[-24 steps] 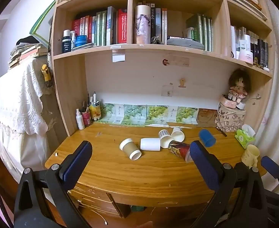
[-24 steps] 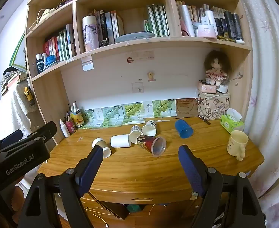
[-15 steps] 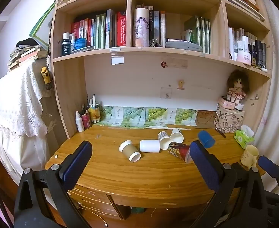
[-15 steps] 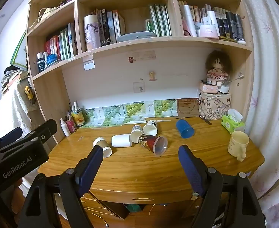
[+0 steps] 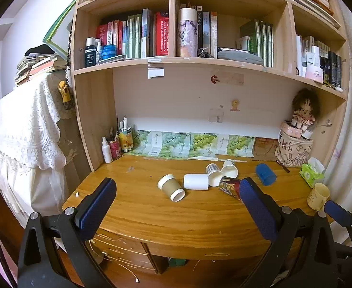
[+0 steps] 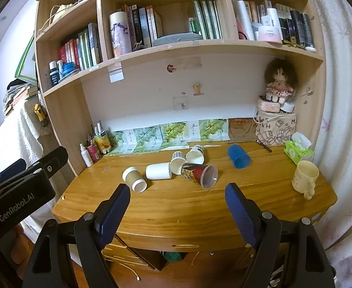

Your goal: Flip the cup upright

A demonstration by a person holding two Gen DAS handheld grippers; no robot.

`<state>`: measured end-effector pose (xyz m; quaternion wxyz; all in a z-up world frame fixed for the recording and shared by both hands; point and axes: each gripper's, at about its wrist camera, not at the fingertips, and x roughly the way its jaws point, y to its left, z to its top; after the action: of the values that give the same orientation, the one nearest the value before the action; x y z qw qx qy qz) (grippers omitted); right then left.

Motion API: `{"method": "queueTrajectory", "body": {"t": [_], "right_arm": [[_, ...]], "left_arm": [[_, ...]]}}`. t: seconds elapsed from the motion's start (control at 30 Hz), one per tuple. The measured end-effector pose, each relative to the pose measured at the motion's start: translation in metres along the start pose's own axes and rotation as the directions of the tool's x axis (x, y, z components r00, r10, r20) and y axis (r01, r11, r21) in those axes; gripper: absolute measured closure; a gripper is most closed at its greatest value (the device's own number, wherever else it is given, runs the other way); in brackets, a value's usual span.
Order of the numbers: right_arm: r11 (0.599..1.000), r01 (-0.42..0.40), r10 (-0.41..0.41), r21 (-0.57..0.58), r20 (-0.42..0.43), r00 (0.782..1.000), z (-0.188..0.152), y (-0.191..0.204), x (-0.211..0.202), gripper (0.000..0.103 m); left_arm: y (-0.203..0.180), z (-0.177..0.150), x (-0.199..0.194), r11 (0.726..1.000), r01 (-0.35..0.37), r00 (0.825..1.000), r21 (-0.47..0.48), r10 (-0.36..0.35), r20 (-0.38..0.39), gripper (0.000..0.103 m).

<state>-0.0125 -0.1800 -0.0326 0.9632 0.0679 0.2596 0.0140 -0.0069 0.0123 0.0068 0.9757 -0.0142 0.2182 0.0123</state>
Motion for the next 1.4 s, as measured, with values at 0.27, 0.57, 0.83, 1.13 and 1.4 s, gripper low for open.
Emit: {"method": "queueTrajectory", "body": {"t": [0.27, 0.57, 0.83, 1.13, 1.4], "right_arm": [[1.0, -0.02, 0.02, 0.01, -0.035, 0.999, -0.004, 0.007, 0.005, 0.021], [1.0, 0.007, -0.006, 0.028, -0.055, 0.998, -0.009, 0.019, 0.012, 0.021], [0.998, 0.041, -0.039, 0.053, -0.047, 0.998, -0.006, 0.038, 0.023, 0.021], [0.993, 0.051, -0.044, 0.103, -0.07, 0.997, -0.017, 0.054, 0.039, 0.021], [0.985, 0.05, -0.029, 0.167, -0.127, 0.991, -0.024, 0.055, 0.053, 0.021]], "left_arm": [[0.013, -0.002, 0.0, 1.0, -0.018, 1.0, -0.006, 0.018, -0.001, 0.001], [0.028, -0.004, 0.017, 0.999, 0.034, 0.999, -0.002, -0.034, -0.034, 0.0], [0.045, 0.0, 0.037, 0.992, 0.122, 0.992, 0.018, -0.121, -0.045, 0.0], [0.063, -0.006, 0.056, 0.984, 0.179, 0.98, 0.005, -0.178, -0.087, 0.0], [0.071, -0.012, 0.074, 0.978, 0.207, 0.965, -0.006, -0.205, -0.163, 0.001]]}}
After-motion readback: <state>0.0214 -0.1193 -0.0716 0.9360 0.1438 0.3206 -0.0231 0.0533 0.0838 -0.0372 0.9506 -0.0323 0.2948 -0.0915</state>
